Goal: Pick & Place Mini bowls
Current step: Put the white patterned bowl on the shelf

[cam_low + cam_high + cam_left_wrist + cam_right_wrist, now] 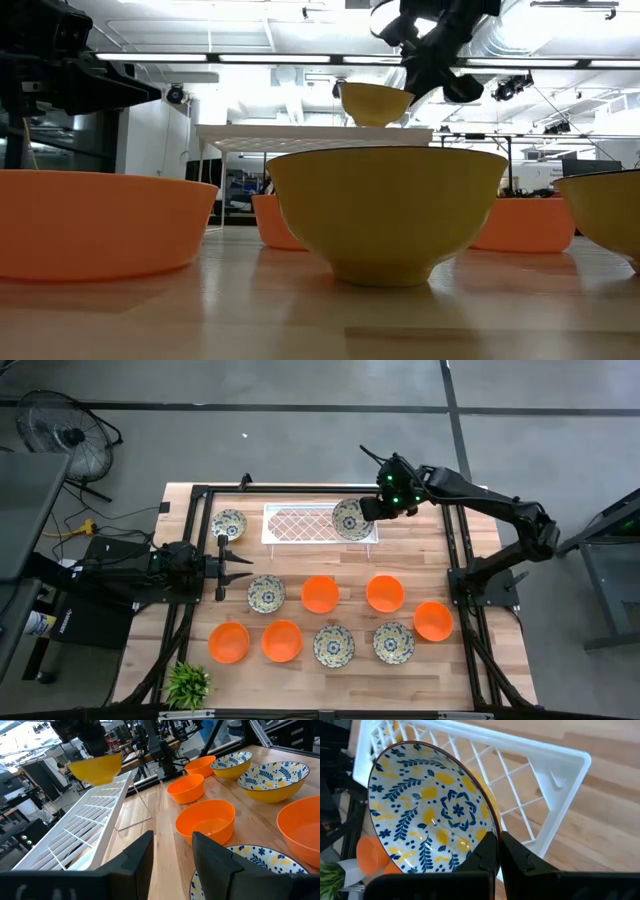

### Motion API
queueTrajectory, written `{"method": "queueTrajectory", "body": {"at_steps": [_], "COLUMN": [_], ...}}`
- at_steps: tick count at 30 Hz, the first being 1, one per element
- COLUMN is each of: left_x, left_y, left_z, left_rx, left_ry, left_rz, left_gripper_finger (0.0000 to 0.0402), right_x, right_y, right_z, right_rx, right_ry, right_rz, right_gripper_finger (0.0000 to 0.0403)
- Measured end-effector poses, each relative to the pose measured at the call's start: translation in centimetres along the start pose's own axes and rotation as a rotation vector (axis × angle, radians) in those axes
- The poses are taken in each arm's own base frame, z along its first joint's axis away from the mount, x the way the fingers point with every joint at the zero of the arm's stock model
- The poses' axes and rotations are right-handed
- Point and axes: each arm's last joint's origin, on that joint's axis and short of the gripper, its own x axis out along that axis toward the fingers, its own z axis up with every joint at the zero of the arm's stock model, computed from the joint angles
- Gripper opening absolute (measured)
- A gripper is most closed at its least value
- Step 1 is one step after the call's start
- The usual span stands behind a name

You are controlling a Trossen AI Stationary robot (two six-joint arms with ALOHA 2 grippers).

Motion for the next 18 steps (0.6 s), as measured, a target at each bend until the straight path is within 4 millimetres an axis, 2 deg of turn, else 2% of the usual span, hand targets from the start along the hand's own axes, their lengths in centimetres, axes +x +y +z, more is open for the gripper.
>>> {"method": "queueTrajectory", "body": {"at_steps": [18], "left_x": [0.0], "left_y": [0.0], "left_z": [0.0], "left_rx": [0.0], "left_ry": [0.0], "left_rz": [0.0], "left_gripper_finger": [0.0131], "right_x": [1.0], "right_y": [2.2], "right_z": [3.3], "right_rx": [0.029], "right_ry": [0.102], "right_rz": [-0.122], "right_gripper_finger": [0.0]}}
